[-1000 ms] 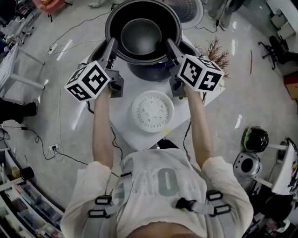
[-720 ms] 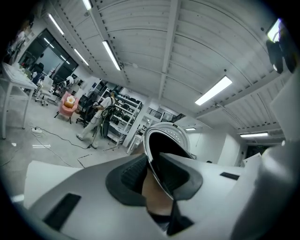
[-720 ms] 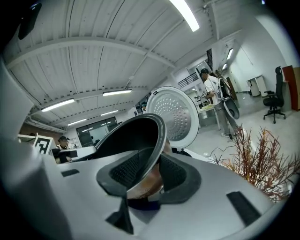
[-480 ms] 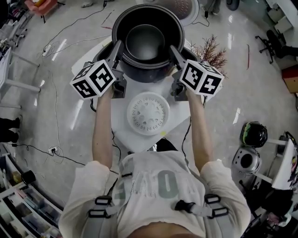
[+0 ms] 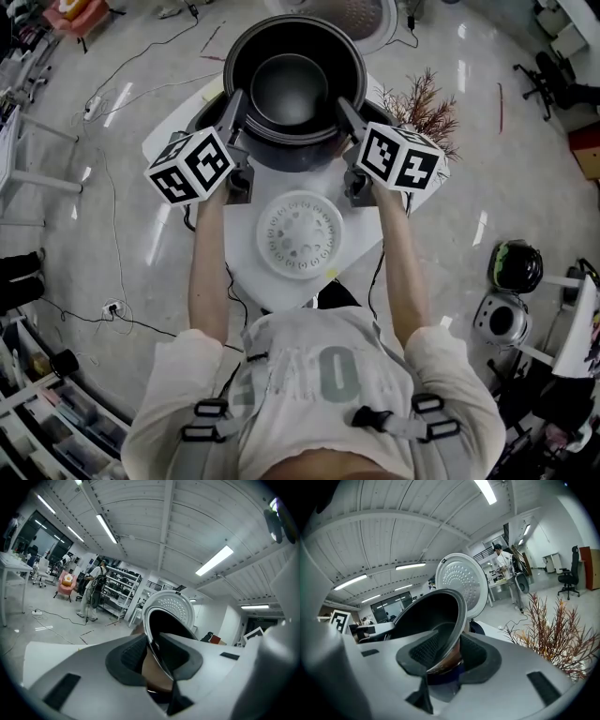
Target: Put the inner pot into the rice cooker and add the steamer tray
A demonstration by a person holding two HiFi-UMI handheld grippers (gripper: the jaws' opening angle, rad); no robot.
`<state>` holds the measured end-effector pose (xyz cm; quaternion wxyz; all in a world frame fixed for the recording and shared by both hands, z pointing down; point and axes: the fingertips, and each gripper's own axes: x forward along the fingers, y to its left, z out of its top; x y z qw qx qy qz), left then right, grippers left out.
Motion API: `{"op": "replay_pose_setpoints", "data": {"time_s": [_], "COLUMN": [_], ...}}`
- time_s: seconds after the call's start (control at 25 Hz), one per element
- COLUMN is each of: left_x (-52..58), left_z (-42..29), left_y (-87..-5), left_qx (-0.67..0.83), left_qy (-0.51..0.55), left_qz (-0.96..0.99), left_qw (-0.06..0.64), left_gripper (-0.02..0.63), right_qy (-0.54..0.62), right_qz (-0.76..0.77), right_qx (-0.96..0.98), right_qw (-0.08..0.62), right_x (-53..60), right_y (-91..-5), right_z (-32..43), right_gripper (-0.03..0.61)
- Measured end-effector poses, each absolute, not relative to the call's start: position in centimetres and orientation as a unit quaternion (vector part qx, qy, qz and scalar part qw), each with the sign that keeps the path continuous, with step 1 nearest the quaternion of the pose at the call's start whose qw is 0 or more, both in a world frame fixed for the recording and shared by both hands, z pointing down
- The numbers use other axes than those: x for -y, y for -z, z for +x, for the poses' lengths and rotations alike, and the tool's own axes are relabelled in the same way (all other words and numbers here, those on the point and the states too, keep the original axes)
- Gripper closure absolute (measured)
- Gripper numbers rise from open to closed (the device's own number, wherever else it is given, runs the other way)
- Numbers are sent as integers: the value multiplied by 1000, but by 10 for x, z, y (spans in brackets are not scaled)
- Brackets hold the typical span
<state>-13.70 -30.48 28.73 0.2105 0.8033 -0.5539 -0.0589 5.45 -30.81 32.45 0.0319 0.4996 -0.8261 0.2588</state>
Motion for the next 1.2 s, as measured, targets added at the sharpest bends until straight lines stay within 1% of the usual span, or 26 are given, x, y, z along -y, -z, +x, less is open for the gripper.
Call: {"op": "replay_pose_setpoints", "data": {"time_s": [0.16,0.44,0.56,0.8,1.2], "left_x": [312,325,329,330,332], "left_z": [-138,-142,-141,-141,-145], "left_y": [-294,-321,-332,-331,-345], "left_qx": [557,571,579,586,587], "left_qy": [43,8,-11,-32,-53], "left_qz": [803,793,789,790,780], "left_qw": [208,213,204,177,208], "left_gripper": [526,525,525,522,518], "right_qy": [-261,-255,-251,-235,-245], "right_qz": [504,515,521,527,526], "right_qx": [822,815,811,811,805], "right_qw": [39,76,92,92,128], "right_x": [313,324,327,328,330], "right_y": [-332,-355,-367,-365,-365], "right_z": [52,49,50,48,46], "right_gripper": [431,425,417,414,411]}}
